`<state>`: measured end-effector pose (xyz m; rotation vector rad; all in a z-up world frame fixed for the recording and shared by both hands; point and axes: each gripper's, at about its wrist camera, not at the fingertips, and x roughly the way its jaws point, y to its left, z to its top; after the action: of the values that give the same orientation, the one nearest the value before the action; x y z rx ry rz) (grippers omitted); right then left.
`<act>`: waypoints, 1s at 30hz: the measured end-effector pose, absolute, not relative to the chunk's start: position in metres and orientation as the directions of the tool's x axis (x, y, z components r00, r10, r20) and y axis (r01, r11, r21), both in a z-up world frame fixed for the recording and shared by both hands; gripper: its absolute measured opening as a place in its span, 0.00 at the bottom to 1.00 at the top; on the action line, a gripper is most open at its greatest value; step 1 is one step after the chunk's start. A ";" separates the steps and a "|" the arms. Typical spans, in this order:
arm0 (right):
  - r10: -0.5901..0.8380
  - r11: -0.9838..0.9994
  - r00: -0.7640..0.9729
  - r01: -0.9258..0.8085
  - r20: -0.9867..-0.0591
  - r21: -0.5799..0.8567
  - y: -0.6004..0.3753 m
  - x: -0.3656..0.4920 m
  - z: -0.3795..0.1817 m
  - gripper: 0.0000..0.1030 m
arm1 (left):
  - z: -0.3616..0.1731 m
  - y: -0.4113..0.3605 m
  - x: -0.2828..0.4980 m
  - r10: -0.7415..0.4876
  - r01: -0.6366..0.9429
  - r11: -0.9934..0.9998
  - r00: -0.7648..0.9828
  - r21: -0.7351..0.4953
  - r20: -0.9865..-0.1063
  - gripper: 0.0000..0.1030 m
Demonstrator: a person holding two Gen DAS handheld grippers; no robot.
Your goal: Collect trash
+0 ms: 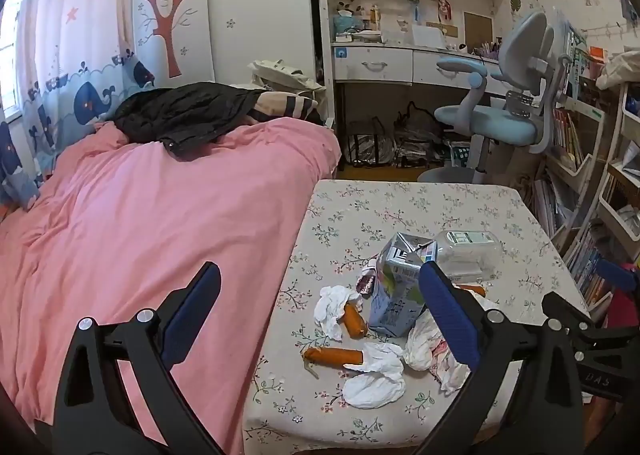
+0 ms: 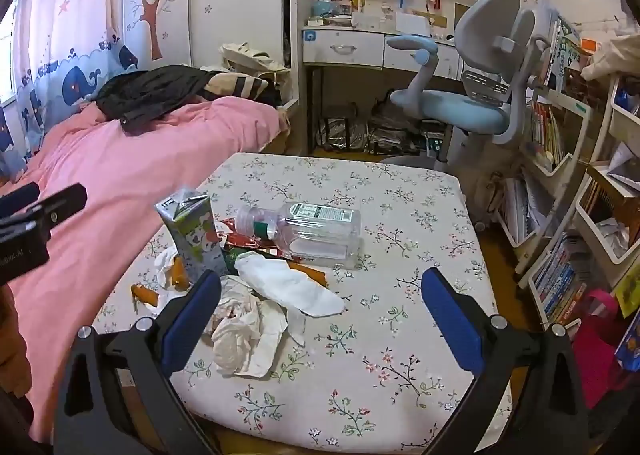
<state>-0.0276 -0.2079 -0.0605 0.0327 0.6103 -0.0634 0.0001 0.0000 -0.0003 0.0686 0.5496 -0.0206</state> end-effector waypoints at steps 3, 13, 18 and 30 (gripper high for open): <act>-0.038 0.997 0.817 0.068 -0.575 0.030 -0.210 -0.028 -0.059 0.94 | -0.002 -0.003 0.000 0.000 0.041 0.997 0.851 0.068 -0.526 0.93; -0.055 0.997 0.825 0.081 -0.563 0.021 -0.210 -0.029 -0.054 0.94 | -0.008 -0.004 0.002 -0.020 0.050 0.998 0.842 0.042 -0.539 0.93; -0.059 0.996 0.829 0.089 -0.555 0.027 -0.212 -0.030 -0.051 0.94 | -0.008 -0.002 0.002 -0.026 0.048 0.998 0.845 0.028 -0.534 0.93; -0.060 0.995 0.830 0.091 -0.554 0.028 -0.213 -0.030 -0.051 0.94 | -0.007 0.001 0.002 -0.047 0.056 0.998 0.845 0.000 -0.532 0.93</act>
<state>-0.0297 -0.2132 -0.0507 0.0537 0.5859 -0.0804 0.0021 0.0006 -0.0073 0.0161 0.5613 -0.0542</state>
